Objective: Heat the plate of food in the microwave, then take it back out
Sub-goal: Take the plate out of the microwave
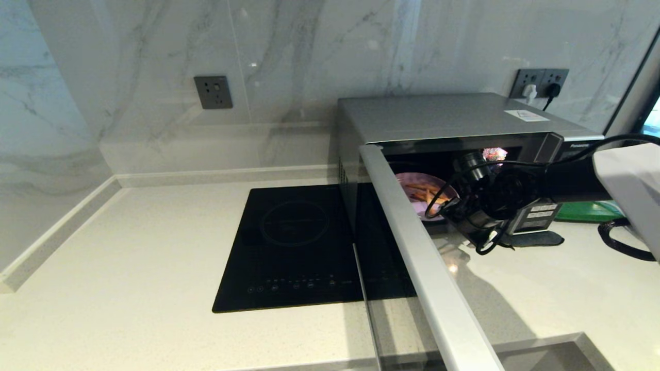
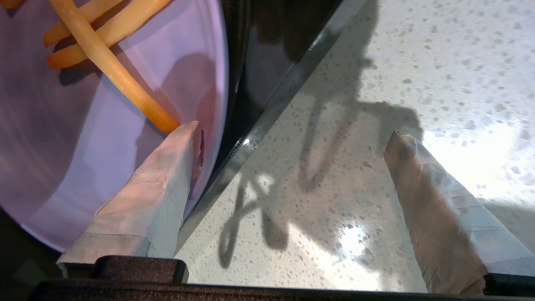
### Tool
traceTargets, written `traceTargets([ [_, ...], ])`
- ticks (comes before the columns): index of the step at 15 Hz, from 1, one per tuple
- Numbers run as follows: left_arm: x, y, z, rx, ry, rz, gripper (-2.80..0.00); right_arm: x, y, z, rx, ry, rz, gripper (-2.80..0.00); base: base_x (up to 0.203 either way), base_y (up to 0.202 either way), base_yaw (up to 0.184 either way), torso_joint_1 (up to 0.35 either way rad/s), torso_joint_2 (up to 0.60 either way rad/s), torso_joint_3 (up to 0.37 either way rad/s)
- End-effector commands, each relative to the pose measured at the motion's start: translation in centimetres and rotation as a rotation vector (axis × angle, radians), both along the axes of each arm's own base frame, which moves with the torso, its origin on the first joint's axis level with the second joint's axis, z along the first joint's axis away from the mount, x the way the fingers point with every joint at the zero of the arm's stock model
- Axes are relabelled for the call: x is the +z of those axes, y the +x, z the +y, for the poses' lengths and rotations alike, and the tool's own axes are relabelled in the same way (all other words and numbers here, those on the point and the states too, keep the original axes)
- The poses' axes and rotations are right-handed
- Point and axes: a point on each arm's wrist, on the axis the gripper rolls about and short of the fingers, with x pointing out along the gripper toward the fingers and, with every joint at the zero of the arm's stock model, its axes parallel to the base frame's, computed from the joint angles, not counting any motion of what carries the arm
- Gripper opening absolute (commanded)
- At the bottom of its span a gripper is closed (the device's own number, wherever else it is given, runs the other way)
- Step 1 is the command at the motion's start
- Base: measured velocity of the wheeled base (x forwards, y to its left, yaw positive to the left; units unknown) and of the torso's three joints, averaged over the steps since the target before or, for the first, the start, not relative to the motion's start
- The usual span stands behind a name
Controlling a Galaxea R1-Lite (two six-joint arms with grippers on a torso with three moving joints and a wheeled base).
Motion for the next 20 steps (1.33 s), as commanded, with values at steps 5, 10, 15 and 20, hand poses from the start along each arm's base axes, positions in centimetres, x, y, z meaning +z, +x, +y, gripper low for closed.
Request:
traceTargets([
  [5,0.0,0.0,0.0,0.001,-0.001,0.000,-2.80,1.9,-0.1,0.0,0.002,0.014,-0.056,0.00,0.000,0.000,0.000,0.000,0.00,0.000],
  [10,0.0,0.0,0.0,0.001,-0.001,0.000,-2.80,1.4,1.2,0.3,0.018,0.006,-0.068,0.00,0.000,0.000,0.000,0.000,0.00,0.000],
  [15,0.0,0.0,0.0,0.001,-0.001,0.000,-2.80,1.8,1.7,0.4,0.015,0.003,-0.056,0.00,0.000,0.000,0.000,0.000,0.00,0.000],
  [20,0.0,0.0,0.0,0.001,-0.001,0.000,-2.80,2.0,1.4,0.3,-0.017,0.020,-0.020,0.00,0.000,0.000,0.000,0.000,0.00,0.000],
])
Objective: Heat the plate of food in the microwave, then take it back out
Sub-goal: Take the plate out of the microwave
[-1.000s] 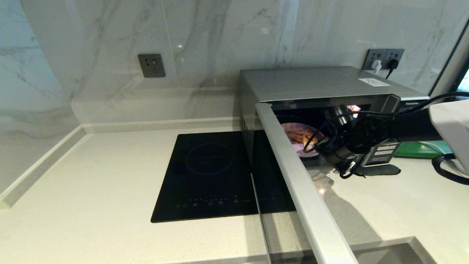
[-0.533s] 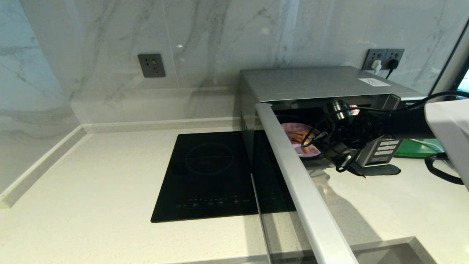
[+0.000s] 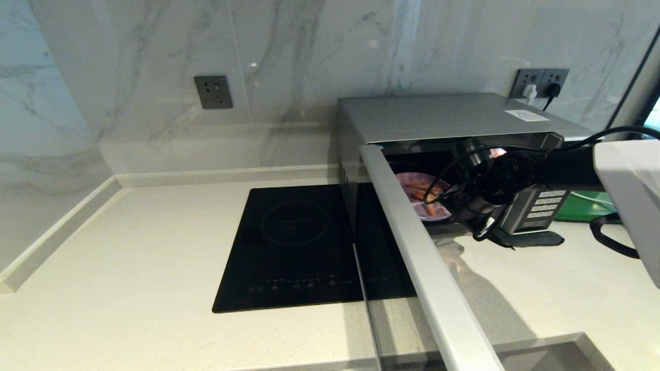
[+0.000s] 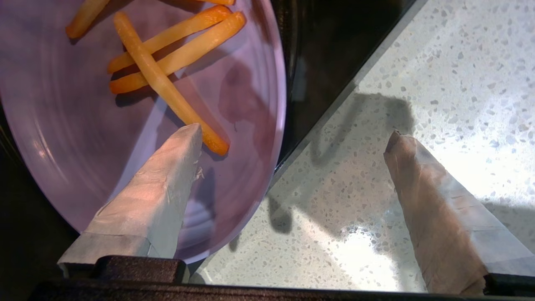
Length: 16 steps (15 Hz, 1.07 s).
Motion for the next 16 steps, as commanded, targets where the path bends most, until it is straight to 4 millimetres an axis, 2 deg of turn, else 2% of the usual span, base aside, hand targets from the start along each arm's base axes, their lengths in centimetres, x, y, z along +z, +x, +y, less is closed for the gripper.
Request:
traceTargets([
  [1,0.0,0.0,0.0,0.001,-0.001,0.000,-2.80,0.1,0.0,0.0,-0.016,0.011,0.001,0.00,0.000,0.000,0.000,0.000,0.00,0.000],
  [7,0.0,0.0,0.0,0.001,-0.001,0.000,-2.80,1.2,0.6,0.2,-0.075,0.071,-0.026,0.00,0.000,0.000,0.000,0.000,0.00,0.000],
  [11,0.0,0.0,0.0,0.001,-0.001,0.000,-2.80,0.6,0.7,0.4,-0.087,0.162,0.011,0.00,0.000,0.000,0.000,0.000,0.00,0.000],
  [16,0.0,0.0,0.0,0.001,-0.001,0.000,-2.80,-0.3,1.0,0.5,-0.076,0.179,0.037,0.00,0.000,0.000,0.000,0.000,0.00,0.000],
])
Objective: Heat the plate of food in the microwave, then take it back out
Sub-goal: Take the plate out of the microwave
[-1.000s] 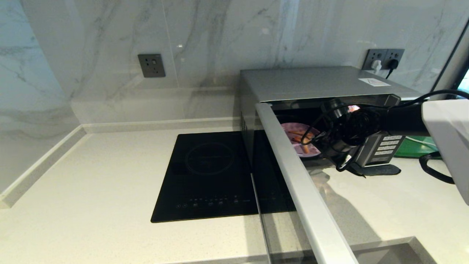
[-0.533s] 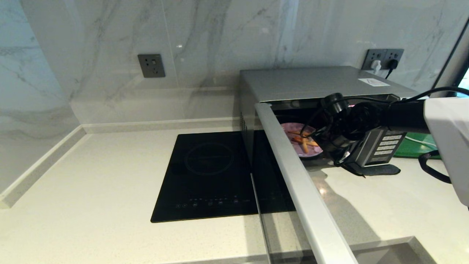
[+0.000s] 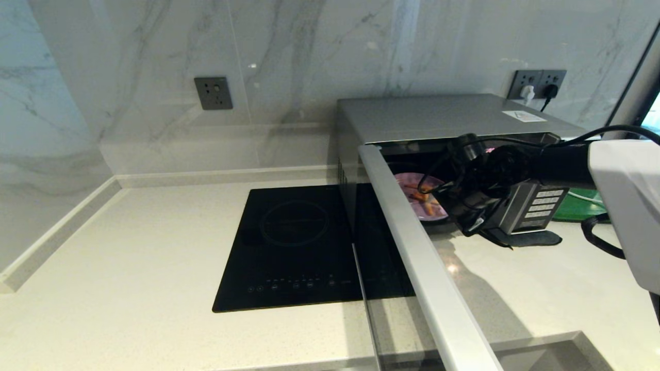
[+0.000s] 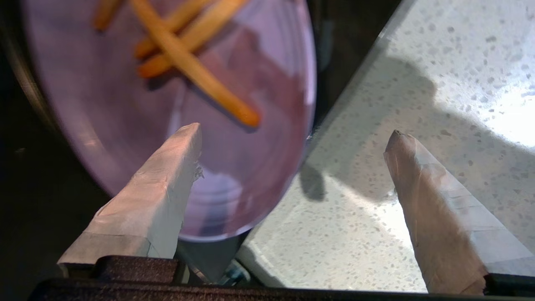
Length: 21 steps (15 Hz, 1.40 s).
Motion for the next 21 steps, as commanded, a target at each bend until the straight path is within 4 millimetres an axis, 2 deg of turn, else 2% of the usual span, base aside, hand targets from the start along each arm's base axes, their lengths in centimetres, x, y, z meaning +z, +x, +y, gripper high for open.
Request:
traceTargets([
  [1,0.0,0.0,0.0,0.001,-0.001,0.000,-2.80,-1.0,0.2,0.1,-0.007,-0.002,0.025,0.00,0.000,0.000,0.000,0.000,0.00,0.000],
  [5,0.0,0.0,0.0,0.001,-0.001,0.000,-2.80,-1.9,0.3,0.1,-0.009,-0.009,0.050,0.00,0.000,0.000,0.000,0.000,0.00,0.000],
  [9,0.0,0.0,0.0,0.001,-0.001,0.000,-2.80,-1.9,0.3,0.1,-0.012,-0.013,0.047,0.00,0.000,0.000,0.000,0.000,0.00,0.000],
  [10,0.0,0.0,0.0,0.001,-0.001,0.000,-2.80,-1.8,0.2,0.0,-0.015,-0.015,0.045,-2.80,0.000,0.000,0.000,0.000,0.00,0.000],
  [21,0.0,0.0,0.0,0.001,-0.001,0.000,-2.80,0.9,-1.7,-0.8,-0.035,-0.005,0.019,-2.80,0.000,0.000,0.000,0.000,0.00,0.000],
])
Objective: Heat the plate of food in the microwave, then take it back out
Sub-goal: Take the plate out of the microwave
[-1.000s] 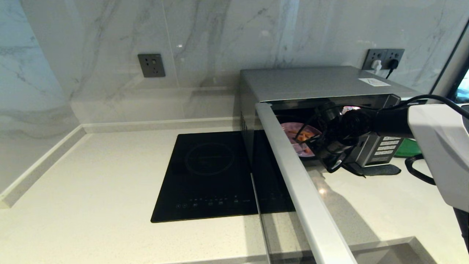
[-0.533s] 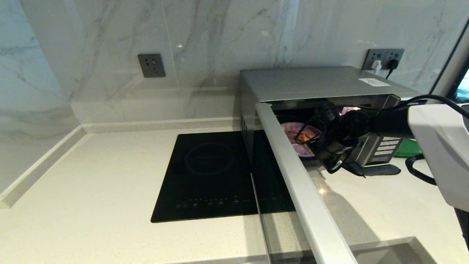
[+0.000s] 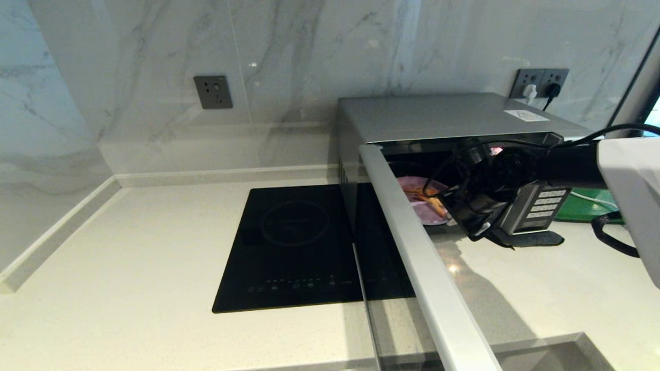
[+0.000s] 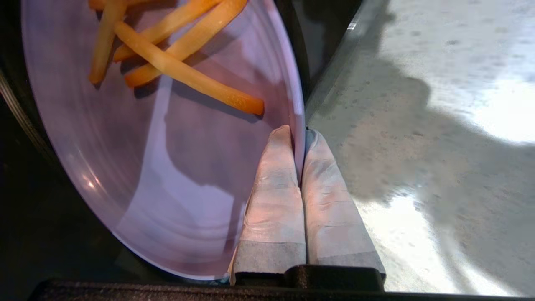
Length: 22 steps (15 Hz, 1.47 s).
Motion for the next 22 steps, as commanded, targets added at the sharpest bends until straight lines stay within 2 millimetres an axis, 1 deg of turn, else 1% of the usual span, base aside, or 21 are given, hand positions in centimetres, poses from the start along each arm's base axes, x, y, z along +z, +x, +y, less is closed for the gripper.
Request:
traceTargets([
  [1,0.0,0.0,0.0,0.000,-0.001,0.000,-2.80,1.1,-0.7,-0.2,-0.008,0.008,-0.014,-2.80,0.000,0.000,0.000,0.000,0.00,0.000],
  [7,0.0,0.0,0.0,0.000,-0.001,0.000,-2.80,1.8,-2.3,-1.2,-0.023,0.006,0.003,-2.80,0.000,0.000,0.000,0.000,0.00,0.000],
  [9,0.0,0.0,0.0,0.000,-0.001,0.000,-2.80,2.5,-2.9,-1.6,-0.031,0.009,-0.005,-2.80,0.000,0.000,0.000,0.000,0.00,0.000],
  [11,0.0,0.0,0.0,0.000,-0.001,0.000,-2.80,3.4,-3.8,-2.0,-0.033,0.012,-0.013,-2.80,0.000,0.000,0.000,0.000,0.00,0.000],
  [15,0.0,0.0,0.0,0.000,-0.001,0.000,-2.80,4.0,-5.9,-2.5,-0.039,0.014,0.005,-2.80,0.000,0.000,0.000,0.000,0.00,0.000],
  [18,0.0,0.0,0.0,0.000,-0.001,0.000,-2.80,4.9,-8.5,-3.5,-0.040,0.016,0.018,-2.80,0.000,0.000,0.000,0.000,0.00,0.000],
  [20,0.0,0.0,0.0,0.000,-0.001,0.000,-2.80,6.0,-11.2,-4.6,-0.040,0.023,0.012,-2.80,0.000,0.000,0.000,0.000,0.00,0.000],
  [22,0.0,0.0,0.0,0.000,-0.001,0.000,-2.80,7.4,-14.6,-6.1,-0.032,0.011,-0.009,-2.80,0.000,0.000,0.000,0.000,0.00,0.000],
])
